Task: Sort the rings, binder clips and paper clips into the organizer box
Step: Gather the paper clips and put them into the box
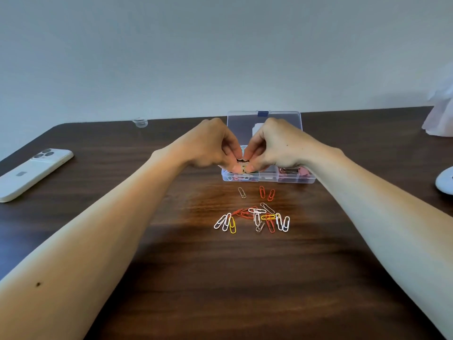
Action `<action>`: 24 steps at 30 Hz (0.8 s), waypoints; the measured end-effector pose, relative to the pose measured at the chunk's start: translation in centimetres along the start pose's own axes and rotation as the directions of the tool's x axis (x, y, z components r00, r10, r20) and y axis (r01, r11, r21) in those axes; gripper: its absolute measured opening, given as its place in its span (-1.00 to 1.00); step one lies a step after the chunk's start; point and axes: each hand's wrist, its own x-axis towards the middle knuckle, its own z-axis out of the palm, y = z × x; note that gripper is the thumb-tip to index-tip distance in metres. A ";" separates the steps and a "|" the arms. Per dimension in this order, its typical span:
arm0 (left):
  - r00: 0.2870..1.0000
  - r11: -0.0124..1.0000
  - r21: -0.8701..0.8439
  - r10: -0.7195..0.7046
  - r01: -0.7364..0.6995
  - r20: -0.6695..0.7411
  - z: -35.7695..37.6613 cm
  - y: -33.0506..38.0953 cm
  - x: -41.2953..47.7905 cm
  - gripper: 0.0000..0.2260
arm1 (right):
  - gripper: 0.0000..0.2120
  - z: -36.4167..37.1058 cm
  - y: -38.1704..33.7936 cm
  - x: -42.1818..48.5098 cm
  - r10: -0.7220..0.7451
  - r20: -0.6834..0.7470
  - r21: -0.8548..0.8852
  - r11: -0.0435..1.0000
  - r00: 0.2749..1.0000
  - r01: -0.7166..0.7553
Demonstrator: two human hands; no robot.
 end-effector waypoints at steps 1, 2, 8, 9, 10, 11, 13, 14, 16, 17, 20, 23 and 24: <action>1.000 1.000 -0.014 -0.003 0.003 0.010 -0.1 0.0 -0.1 -0.73 | -0.78 0.0 0.1 0.0 -0.002 -0.001 -0.007 1.000 1.000 0.002; 1.000 1.000 -0.026 -0.006 0.006 0.016 -0.1 0.0 -0.2 -0.74 | -0.79 -0.1 0.2 0.0 -0.002 -0.003 -0.006 1.000 1.000 0.002; 1.000 0.999 -0.045 -0.008 0.008 0.015 -0.4 -0.6 -0.5 -0.80 | -0.85 0.1 0.3 0.0 -0.010 -0.003 -0.011 1.000 1.000 0.010; 1.000 0.999 -0.031 -0.007 0.008 0.023 -0.3 -0.6 -0.5 -0.81 | -0.85 0.2 0.2 -0.1 -0.013 0.007 -0.014 1.000 1.000 0.013; 0.999 1.000 -0.018 -0.008 0.008 0.036 -0.1 -0.6 -0.6 -0.81 | -0.85 0.4 0.2 -0.2 -0.015 0.022 -0.016 1.000 1.000 0.015; 0.999 1.000 -0.009 -0.008 0.008 0.052 0.1 -0.5 -0.6 -0.81 | -0.85 0.5 0.1 -0.3 -0.015 0.038 -0.017 1.000 0.999 0.016; 0.998 1.000 -0.011 0.000 0.000 0.065 0.3 -0.3 -0.8 -0.80 | -0.84 0.5 0.1 -0.5 -0.015 0.044 -0.011 1.000 0.999 0.015; 0.999 1.000 -0.020 0.011 -0.010 0.048 0.3 -0.2 -1.0 -0.79 | -0.84 0.3 0.1 -0.7 -0.019 0.027 0.000 1.000 0.999 0.019; 0.999 0.998 -0.047 0.031 -0.032 -0.012 0.0 0.1 -1.7 -0.79 | -0.85 -0.3 0.1 -1.4 -0.040 -0.020 0.025 0.999 0.999 0.041; 0.999 0.997 -0.063 0.035 -0.037 -0.026 -0.3 0.4 -2.1 -0.80 | -0.86 -0.6 0.0 -1.8 -0.048 -0.033 0.033 0.998 0.998 0.049; 0.996 0.999 -0.032 0.034 -0.031 0.088 -0.9 1.2 -4.0 -0.74 | -0.87 -1.4 0.0 -4.0 -0.048 0.019 0.052 0.998 0.999 0.047; 0.962 0.994 0.107 -0.003 -0.027 0.271 -0.6 1.5 -5.5 -0.50 | -0.72 -1.3 0.7 -6.2 -0.001 0.138 0.052 0.999 0.990 -0.006; 0.952 0.989 0.147 -0.016 -0.031 0.306 -0.4 1.4 -5.7 -0.40 | -0.64 -1.2 1.0 -6.9 0.015 0.168 0.013 1.000 0.986 -0.017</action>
